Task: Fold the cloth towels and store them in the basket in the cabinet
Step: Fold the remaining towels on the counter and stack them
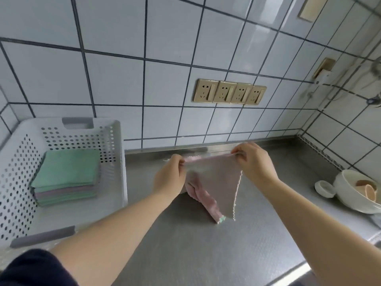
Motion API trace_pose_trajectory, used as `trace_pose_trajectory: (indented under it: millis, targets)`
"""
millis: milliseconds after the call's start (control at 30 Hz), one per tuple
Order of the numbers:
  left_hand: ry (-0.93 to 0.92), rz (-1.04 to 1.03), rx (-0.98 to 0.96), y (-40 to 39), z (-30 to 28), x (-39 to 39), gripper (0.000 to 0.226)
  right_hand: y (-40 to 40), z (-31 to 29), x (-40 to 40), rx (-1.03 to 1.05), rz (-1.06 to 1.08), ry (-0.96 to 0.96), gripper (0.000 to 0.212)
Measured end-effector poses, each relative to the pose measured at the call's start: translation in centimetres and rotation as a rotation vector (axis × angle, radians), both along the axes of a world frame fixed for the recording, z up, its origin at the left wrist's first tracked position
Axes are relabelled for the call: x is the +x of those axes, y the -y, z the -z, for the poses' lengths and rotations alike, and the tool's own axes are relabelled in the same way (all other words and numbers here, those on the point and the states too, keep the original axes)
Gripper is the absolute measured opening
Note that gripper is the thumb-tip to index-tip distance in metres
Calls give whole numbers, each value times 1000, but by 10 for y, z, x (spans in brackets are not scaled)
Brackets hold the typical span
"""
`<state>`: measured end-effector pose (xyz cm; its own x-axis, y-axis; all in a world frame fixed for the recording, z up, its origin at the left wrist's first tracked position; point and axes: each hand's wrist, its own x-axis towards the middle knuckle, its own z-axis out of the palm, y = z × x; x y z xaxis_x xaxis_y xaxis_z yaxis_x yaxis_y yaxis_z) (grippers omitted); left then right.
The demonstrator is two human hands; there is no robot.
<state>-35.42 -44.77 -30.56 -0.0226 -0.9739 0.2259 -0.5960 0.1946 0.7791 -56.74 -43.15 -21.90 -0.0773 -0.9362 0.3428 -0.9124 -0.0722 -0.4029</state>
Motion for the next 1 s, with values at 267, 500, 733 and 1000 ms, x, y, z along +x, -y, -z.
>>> trace_pose_trajectory:
  millis: [267,500,733,1000]
  targets:
    - [506,-61,-198,28,-54,7,27,76,-35,-34,-1,-206,-6,26]
    - [726,115,2,31,-117,19,33,115,-53,-47,-17,-344,191,27]
    - [569,-49,-13,13,-136,34,10,119,-53,-49,12,-373,337,21]
    - [332,-141,-95,1,-120,54,10,112,-27,-51,14,-405,504,18]
